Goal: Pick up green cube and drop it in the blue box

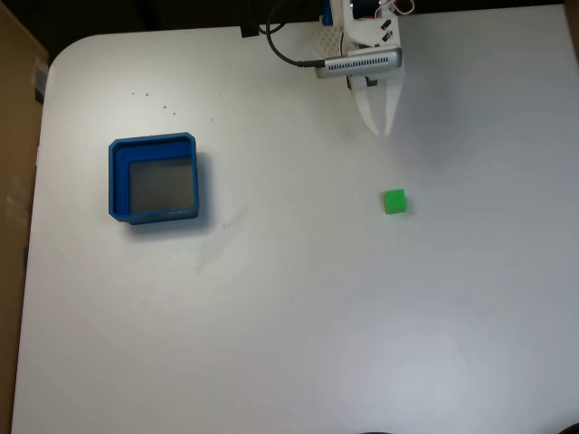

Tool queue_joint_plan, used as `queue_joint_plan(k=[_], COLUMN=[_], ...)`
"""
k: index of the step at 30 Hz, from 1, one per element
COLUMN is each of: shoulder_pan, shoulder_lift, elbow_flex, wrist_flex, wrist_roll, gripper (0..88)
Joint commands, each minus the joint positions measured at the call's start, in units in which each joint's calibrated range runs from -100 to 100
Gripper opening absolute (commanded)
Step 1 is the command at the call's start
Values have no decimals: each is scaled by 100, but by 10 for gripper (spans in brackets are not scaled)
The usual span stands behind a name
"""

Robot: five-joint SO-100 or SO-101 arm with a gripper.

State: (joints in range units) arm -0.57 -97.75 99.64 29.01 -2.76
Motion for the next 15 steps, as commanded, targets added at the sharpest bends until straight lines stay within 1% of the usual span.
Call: queue_joint_plan(k=[1, 15], shoulder_pan=[-23, -23], shoulder_lift=[-116, -91], elbow_flex=[0, 0], wrist_flex=[-128, -128], wrist_roll=[15, 10], gripper=[5, 5])
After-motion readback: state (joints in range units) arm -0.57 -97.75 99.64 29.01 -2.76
